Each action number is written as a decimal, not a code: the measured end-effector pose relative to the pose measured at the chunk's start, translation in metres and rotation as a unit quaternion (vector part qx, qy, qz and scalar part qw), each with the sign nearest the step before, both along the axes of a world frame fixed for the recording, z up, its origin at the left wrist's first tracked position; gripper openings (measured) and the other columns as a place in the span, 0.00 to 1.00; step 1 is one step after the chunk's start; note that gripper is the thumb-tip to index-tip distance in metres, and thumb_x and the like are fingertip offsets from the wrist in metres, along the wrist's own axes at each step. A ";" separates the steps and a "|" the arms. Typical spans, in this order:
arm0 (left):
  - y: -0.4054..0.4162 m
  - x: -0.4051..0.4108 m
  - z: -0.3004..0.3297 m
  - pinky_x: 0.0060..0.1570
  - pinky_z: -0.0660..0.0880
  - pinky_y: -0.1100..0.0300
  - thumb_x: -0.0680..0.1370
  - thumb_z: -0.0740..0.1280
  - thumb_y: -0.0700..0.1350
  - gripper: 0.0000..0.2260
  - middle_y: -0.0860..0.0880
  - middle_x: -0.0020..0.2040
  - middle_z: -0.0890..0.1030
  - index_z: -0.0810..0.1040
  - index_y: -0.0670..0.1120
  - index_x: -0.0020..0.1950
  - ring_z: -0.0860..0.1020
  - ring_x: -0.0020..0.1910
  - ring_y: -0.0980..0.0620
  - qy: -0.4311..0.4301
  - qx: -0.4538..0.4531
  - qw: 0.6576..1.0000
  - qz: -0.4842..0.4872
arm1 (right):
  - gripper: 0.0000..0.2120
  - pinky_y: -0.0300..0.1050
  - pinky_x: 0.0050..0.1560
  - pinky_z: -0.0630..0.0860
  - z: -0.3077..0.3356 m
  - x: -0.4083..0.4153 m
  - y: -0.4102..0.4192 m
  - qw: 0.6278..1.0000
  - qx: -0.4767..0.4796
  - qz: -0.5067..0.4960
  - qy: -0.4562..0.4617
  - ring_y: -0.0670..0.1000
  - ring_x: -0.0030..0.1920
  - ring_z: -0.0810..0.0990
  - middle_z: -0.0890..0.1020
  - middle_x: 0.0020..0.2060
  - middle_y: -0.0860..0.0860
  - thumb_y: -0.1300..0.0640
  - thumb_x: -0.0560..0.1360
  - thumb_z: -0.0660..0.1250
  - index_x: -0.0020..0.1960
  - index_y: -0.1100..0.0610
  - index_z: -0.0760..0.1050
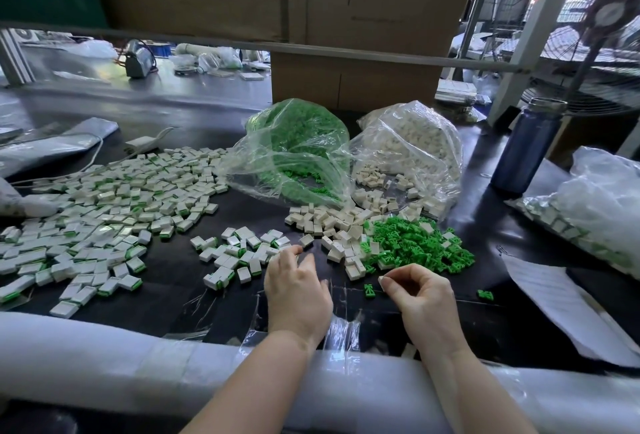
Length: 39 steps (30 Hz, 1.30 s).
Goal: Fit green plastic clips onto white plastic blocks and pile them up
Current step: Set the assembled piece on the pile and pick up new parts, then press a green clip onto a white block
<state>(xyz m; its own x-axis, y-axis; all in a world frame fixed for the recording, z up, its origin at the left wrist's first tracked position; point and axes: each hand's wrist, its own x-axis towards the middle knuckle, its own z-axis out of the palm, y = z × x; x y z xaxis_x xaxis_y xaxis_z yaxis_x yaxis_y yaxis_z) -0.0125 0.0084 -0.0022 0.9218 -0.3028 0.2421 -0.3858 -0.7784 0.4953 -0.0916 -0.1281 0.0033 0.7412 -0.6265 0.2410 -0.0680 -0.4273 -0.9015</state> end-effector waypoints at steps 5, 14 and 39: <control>-0.005 -0.005 -0.001 0.68 0.53 0.61 0.79 0.59 0.48 0.19 0.56 0.66 0.67 0.66 0.52 0.71 0.60 0.66 0.55 -0.049 0.016 0.987 -0.151 | 0.08 0.41 0.47 0.74 -0.001 0.001 0.004 0.995 -0.093 0.004 0.039 0.48 0.41 0.79 0.80 0.36 0.45 0.64 0.70 0.72 0.37 0.52 0.80; -0.007 -0.004 -0.005 0.61 0.54 0.64 0.79 0.58 0.54 0.16 0.61 0.65 0.71 0.72 0.55 0.66 0.64 0.64 0.57 -0.066 0.029 0.976 -0.207 | 0.11 0.37 0.59 0.65 -0.001 0.003 0.008 0.959 -0.236 0.026 0.155 0.49 0.55 0.72 0.76 0.48 0.49 0.54 0.73 0.70 0.54 0.52 0.81; -0.004 -0.006 0.003 0.56 0.71 0.62 0.75 0.68 0.41 0.09 0.52 0.50 0.80 0.79 0.49 0.55 0.75 0.52 0.55 0.037 -0.128 0.973 -0.189 | 0.08 0.45 0.40 0.80 0.003 -0.002 0.008 1.000 0.000 0.026 0.011 0.45 0.33 0.81 0.83 0.30 0.48 0.63 0.68 0.74 0.35 0.51 0.80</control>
